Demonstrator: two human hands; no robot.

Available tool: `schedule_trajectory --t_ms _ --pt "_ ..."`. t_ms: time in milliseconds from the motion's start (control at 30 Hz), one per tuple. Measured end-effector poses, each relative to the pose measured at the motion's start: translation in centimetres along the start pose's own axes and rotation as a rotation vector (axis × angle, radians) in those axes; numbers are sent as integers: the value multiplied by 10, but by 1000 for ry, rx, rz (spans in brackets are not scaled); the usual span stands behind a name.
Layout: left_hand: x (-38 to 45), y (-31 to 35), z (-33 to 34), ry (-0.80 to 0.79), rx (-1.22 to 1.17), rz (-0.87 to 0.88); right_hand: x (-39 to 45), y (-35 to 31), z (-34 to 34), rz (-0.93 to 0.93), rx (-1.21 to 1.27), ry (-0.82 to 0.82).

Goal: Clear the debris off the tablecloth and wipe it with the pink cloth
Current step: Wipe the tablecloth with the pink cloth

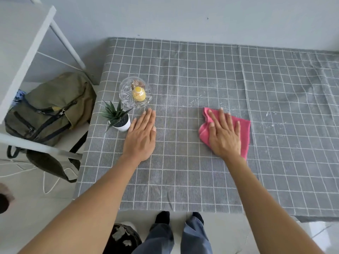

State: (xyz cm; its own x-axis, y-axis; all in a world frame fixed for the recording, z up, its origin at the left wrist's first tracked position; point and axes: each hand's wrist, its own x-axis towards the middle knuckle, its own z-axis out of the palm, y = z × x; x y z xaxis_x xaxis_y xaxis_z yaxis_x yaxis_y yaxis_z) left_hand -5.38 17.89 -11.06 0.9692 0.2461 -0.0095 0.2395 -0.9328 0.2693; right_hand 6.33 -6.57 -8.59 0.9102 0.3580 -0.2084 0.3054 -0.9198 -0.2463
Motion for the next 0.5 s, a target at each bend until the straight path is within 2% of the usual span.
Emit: schedule_trajectory --t_ms 133,200,500 --pt "0 1 -1 8 10 -8 2 -11 5 93 20 4" --pt "0 2 -1 10 14 -8 0 -24 9 82 33 6" --pt "0 2 -1 6 15 -7 -21 -96 30 -231 27 -55"
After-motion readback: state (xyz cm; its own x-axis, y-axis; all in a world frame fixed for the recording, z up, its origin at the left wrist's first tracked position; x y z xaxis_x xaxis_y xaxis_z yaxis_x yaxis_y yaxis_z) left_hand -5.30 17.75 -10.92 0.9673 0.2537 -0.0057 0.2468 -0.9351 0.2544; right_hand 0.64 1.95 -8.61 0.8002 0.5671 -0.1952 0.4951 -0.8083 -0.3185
